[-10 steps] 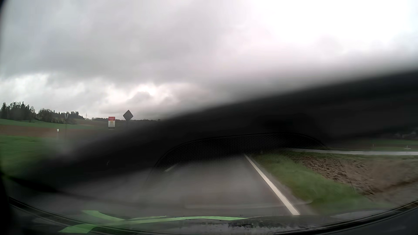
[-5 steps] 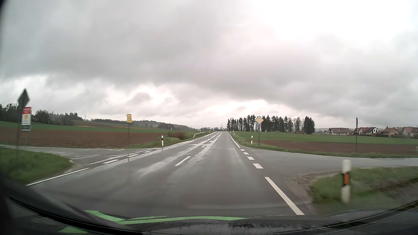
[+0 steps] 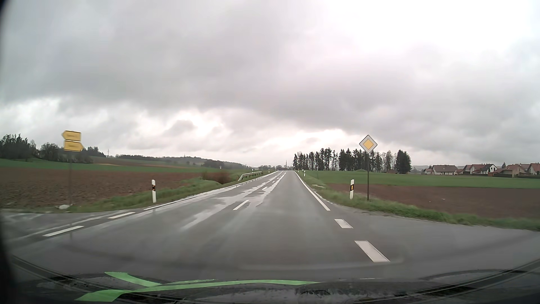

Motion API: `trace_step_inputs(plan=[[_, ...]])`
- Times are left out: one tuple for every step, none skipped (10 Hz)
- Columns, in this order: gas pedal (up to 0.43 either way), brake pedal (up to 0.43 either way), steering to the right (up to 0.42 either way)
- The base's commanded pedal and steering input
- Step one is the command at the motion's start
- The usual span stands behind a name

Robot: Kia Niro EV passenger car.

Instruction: Follow the waypoints while adhering to traffic rules and regulations

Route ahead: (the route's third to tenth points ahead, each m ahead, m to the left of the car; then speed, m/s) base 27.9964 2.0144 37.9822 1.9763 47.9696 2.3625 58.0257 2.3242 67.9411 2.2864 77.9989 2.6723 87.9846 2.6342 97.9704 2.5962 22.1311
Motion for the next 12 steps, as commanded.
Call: trace_step_inputs(plan=[[0.098, 0.000, 0.000], [0.118, 0.000, 0.000], [0.150, 0.000, 0.001], [0.157, 0.000, 0.001], [0.177, 0.000, 0.001], [0.177, 0.000, 0.000], [0.177, 0.000, 0.001], [0.189, 0.000, 0.001], [0.189, 0.000, 0.001], [0.189, 0.000, 0.001], [0.189, 0.000, 0.001], [0.169, 0.000, 0.000]])
